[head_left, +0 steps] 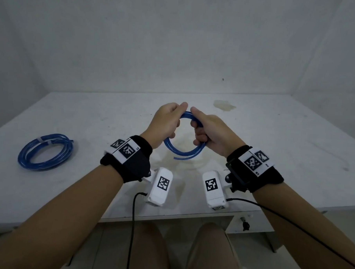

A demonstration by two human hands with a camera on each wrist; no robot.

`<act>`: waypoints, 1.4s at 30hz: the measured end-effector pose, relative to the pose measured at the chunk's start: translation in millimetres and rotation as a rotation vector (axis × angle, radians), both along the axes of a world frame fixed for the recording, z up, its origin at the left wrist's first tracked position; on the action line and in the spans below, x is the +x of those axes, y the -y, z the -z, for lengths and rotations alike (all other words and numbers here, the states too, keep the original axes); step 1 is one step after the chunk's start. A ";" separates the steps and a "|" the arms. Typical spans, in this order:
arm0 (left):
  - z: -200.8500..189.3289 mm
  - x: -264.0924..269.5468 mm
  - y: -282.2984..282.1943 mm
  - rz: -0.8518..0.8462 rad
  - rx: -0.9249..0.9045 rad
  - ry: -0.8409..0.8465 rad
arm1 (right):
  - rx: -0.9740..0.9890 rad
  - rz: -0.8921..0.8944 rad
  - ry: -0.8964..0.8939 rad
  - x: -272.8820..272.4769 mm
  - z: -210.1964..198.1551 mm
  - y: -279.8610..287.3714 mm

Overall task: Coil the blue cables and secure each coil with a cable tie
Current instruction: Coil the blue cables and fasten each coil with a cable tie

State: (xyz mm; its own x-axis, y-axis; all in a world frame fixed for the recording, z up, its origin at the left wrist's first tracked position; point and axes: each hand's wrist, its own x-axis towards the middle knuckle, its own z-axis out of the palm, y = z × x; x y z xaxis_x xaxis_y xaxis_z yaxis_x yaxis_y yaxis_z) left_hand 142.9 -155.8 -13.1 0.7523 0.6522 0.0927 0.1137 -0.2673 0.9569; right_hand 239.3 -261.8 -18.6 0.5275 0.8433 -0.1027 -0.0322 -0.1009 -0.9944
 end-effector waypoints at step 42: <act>15.5 193.8 235.5 0.282 -0.180 -0.037 | -0.955 0.342 0.729 209.4 30.1 300.2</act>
